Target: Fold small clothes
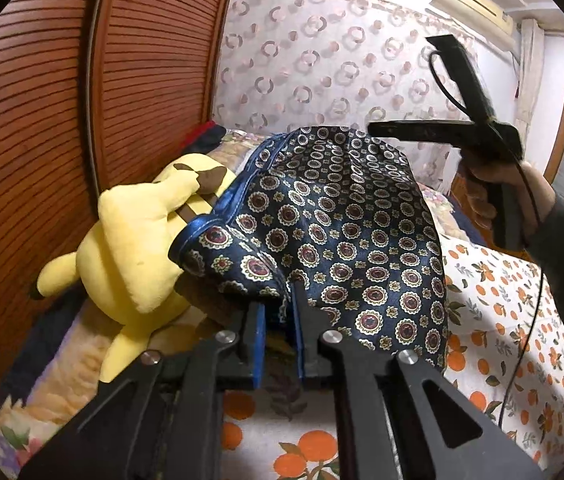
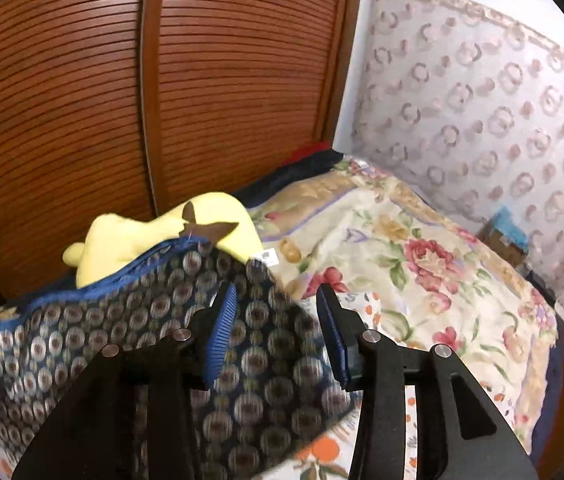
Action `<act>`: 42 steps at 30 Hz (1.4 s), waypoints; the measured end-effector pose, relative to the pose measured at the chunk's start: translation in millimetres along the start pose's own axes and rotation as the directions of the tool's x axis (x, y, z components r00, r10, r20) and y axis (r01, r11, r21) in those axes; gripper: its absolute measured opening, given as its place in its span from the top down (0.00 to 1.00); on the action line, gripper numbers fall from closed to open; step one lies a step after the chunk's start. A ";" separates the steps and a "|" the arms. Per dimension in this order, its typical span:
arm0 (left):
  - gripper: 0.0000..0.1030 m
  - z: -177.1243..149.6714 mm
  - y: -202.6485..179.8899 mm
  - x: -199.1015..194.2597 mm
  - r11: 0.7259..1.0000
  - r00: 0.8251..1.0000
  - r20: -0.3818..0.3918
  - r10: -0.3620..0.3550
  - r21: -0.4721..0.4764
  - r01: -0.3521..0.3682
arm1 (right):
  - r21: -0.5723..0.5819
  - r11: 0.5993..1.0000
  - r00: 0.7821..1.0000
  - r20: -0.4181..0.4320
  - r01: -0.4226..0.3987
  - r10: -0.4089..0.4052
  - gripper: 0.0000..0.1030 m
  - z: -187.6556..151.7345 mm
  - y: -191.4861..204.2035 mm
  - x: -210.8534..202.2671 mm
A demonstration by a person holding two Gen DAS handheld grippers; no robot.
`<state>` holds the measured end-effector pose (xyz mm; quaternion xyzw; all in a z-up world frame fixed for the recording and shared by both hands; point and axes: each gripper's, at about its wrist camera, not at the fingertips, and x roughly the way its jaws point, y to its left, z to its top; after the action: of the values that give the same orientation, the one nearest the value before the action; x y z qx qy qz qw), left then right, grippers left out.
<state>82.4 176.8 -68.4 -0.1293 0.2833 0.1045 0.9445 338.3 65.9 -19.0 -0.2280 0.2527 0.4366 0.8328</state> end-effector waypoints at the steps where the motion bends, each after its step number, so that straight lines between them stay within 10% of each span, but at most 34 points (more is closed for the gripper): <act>1: 0.89 0.9 0.1 -0.2 1.000 1.000 0.000 0.005 0.007 -0.005 | -0.009 1.000 1.000 0.012 0.020 -0.019 0.59 -4.7 1.8 -5.1; 10: 0.42 8.7 -5.4 -15.5 0.997 0.999 0.041 0.032 0.072 -0.035 | 0.039 0.999 0.999 -0.026 -0.020 0.022 0.59 -36.6 5.8 -4.5; 19: 0.42 14.7 -19.2 -33.0 0.989 0.996 0.063 0.067 0.129 -0.075 | 0.169 0.985 0.999 -0.050 0.027 -0.018 0.59 -50.7 -4.6 6.2; 42: 0.42 -9.8 -113.0 -62.6 0.966 0.995 0.033 -0.093 0.244 0.082 | 0.296 0.941 0.982 0.038 0.164 -0.183 0.21 -172.8 25.1 -205.5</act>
<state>56.8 59.3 -20.2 -0.0232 0.2668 0.0303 0.9630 177.9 -150.7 -28.4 -0.1097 0.2660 0.3267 0.9003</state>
